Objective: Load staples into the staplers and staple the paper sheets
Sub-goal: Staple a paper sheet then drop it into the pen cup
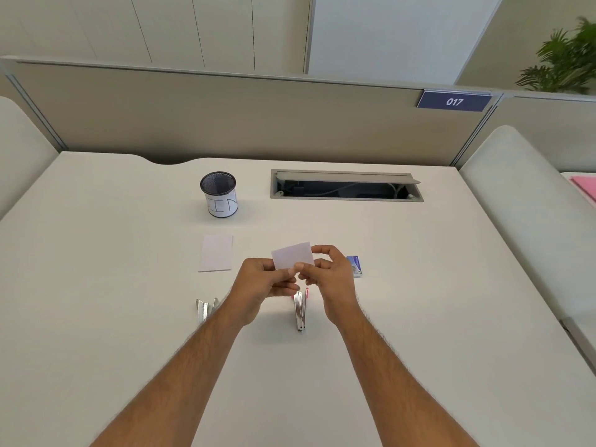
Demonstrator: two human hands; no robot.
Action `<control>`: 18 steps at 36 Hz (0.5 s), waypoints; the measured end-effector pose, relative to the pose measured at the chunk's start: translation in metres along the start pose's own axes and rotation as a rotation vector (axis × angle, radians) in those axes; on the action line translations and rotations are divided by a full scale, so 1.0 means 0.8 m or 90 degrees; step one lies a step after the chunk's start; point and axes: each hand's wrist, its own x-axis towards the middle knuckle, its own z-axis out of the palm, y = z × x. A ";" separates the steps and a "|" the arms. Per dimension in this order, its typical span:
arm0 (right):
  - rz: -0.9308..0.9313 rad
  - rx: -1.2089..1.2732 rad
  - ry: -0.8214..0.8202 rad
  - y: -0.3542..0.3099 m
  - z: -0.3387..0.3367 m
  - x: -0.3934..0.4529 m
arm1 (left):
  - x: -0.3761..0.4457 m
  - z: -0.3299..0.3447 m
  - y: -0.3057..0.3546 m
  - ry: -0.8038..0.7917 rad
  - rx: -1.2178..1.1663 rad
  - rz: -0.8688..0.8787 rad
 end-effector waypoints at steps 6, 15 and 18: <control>0.015 0.008 0.007 0.002 0.000 -0.001 | 0.004 0.001 0.001 0.027 0.032 0.003; 0.003 0.009 -0.003 0.005 -0.005 -0.002 | 0.003 -0.009 0.002 -0.014 0.070 -0.020; -0.001 -0.011 -0.001 0.007 -0.004 -0.003 | 0.002 -0.011 0.003 -0.032 0.071 -0.030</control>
